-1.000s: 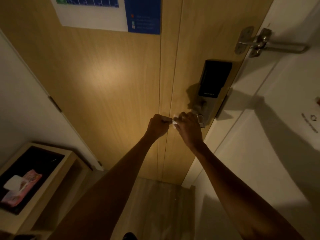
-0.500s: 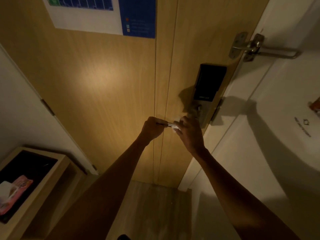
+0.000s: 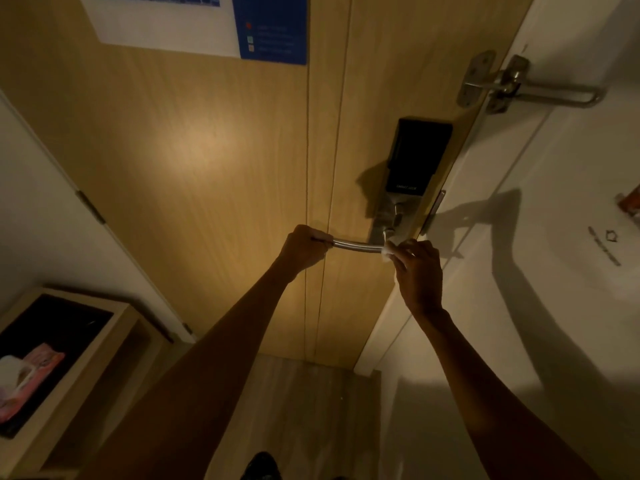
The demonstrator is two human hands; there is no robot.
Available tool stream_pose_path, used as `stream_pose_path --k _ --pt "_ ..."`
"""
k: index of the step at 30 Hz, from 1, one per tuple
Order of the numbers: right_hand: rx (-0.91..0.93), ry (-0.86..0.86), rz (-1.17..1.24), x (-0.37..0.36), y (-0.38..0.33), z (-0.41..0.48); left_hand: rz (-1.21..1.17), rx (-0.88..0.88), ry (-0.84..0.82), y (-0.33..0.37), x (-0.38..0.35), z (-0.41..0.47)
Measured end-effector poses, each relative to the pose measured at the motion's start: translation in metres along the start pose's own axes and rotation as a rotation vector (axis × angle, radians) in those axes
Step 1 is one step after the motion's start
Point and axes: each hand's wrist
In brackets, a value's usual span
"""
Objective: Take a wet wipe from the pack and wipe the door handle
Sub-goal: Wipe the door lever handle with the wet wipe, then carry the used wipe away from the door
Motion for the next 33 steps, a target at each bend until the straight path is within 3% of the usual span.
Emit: stream_pose_path --k 8,14,19,23,27,33 --pt "0.050 -0.069 -0.010 -0.004 -0.040 0.018 -0.013 0.032 -0.045 0.004 0.002 0.000" --pt "0.102 -0.226 0.030 0.004 -0.059 0.043 -0.041 0.038 -0.077 0.003 0.006 -0.003" --pt "-0.038 -0.196 -0.048 0.021 -0.032 0.031 -0.023 0.019 -0.074 0.004 0.004 -0.007" --pt "-0.030 -0.248 -0.007 0.002 -0.070 0.038 -0.045 0.024 -0.095 0.002 0.007 -0.012" --pt "-0.060 -0.262 0.000 -0.013 -0.108 0.052 -0.223 0.046 -0.116 -0.006 0.037 -0.008" --pt "-0.137 -0.236 0.069 -0.030 -0.173 0.069 -0.015 0.000 0.033 -0.034 0.124 -0.007"
Point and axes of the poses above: each hand's wrist, its own z-axis towards the middle knuckle, its own x-axis out of the back of the hand, y = z × x, and after that the axes turned 2 degrees about x, right-handed
